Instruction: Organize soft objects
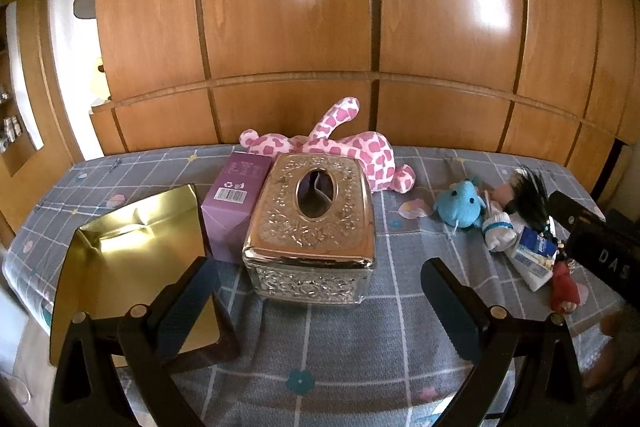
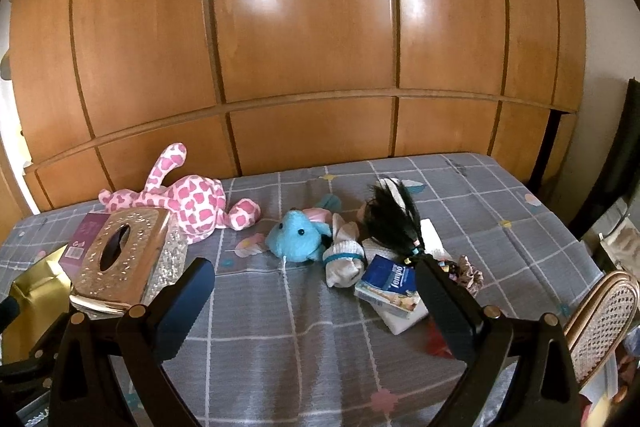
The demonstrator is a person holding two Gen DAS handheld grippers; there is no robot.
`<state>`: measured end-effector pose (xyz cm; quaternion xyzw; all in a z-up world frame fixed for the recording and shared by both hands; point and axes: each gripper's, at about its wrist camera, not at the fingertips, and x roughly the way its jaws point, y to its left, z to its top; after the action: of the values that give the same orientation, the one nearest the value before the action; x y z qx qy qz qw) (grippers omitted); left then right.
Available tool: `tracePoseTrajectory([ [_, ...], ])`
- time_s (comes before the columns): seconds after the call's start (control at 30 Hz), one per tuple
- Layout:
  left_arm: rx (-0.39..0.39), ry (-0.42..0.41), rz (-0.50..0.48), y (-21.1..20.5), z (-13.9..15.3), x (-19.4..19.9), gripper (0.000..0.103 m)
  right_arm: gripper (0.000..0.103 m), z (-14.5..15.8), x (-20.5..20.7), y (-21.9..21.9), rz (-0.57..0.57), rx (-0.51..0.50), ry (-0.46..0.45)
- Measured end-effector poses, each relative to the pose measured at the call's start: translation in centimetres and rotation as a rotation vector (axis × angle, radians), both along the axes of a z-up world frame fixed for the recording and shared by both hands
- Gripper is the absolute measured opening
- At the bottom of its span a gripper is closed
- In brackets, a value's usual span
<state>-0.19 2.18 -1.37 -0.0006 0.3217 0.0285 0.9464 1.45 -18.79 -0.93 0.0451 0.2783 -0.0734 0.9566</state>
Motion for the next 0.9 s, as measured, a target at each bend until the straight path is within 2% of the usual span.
tracePoseTrajectory([
  [0.53, 0.036, 0.003, -0.028, -1.0, -0.1, 0.2, 0.103, 0.102, 0.0, 0.7, -5.1, -0.109, 0.006, -0.001],
  [0.9, 0.003, 0.033, -0.146, -2.5, -0.3, 0.8, 0.103, 0.102, -1.8, 2.9, -9.9, -0.187, 0.015, 0.058],
])
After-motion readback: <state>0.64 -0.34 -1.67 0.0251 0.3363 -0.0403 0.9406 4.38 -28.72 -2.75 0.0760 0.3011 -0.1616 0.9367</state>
